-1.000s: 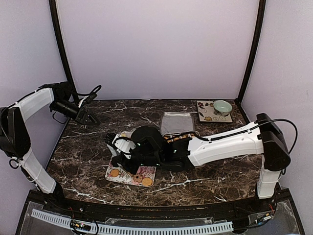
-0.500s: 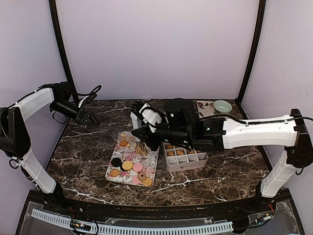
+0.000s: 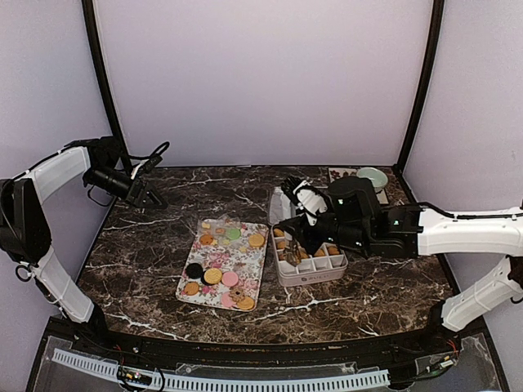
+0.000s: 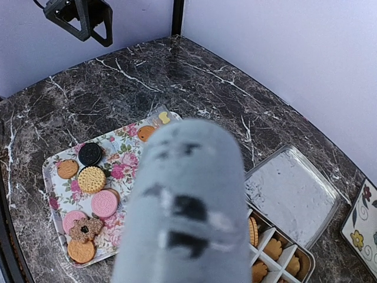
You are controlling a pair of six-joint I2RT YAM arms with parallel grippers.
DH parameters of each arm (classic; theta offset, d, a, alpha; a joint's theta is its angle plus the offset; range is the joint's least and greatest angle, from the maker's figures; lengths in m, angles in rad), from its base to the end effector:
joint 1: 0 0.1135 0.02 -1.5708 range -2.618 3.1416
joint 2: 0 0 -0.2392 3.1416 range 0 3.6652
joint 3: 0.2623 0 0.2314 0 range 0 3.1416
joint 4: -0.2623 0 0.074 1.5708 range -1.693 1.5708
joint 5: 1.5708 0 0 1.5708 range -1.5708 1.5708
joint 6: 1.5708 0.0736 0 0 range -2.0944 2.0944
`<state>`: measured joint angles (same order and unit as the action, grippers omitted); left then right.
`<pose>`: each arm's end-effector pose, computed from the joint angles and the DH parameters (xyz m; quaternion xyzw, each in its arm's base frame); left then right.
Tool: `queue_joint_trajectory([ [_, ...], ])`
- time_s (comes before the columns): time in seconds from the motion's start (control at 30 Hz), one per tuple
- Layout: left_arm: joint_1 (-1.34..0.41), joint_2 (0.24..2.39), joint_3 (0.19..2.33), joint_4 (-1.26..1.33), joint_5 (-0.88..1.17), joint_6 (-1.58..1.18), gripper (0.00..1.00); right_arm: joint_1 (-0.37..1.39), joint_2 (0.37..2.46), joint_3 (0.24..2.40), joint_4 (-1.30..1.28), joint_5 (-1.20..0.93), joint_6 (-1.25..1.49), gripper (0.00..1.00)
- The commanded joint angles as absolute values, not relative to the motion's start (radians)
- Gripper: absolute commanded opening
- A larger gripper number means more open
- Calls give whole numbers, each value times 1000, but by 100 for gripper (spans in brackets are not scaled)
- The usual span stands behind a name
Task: Pack the cookies
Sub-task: Place the fake cookies in the empty pocket of the box.
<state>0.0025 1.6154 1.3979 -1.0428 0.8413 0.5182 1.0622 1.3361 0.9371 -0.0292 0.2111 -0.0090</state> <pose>0.2996 -0.0541 0.2457 0.2910 0.8559 -0.3535 0.2402 0.1724 0.2776 0.2540 -0.3779 0.7485 0.1936 0.5094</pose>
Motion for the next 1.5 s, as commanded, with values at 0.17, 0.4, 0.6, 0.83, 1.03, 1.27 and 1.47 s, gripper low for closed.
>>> queue_joint_trajectory([
  [0.17, 6, 1603, 1403, -1049, 867, 508, 89, 1055, 1288, 903, 15, 209, 45, 5],
  [0.4, 7, 1599, 1398, -1052, 862, 514, 89, 1056, 1275, 925, 22, 173, 55, 6],
  [0.6, 7, 1600, 1397, -1051, 862, 515, 90, 1057, 1269, 925, 19, 172, 60, 6],
  [0.83, 7, 1599, 1392, -1050, 864, 513, 89, 1057, 1278, 917, 42, 166, 67, 6],
  [1.03, 8, 1596, 1395, -1051, 863, 514, 89, 1056, 1288, 927, 68, 163, 70, 6],
  [1.27, 7, 1597, 1395, -1051, 863, 513, 90, 1057, 1302, 925, 82, 167, 69, 7],
  [1.47, 7, 1596, 1399, -1053, 863, 514, 89, 1057, 1316, 926, 85, 168, 70, 8],
])
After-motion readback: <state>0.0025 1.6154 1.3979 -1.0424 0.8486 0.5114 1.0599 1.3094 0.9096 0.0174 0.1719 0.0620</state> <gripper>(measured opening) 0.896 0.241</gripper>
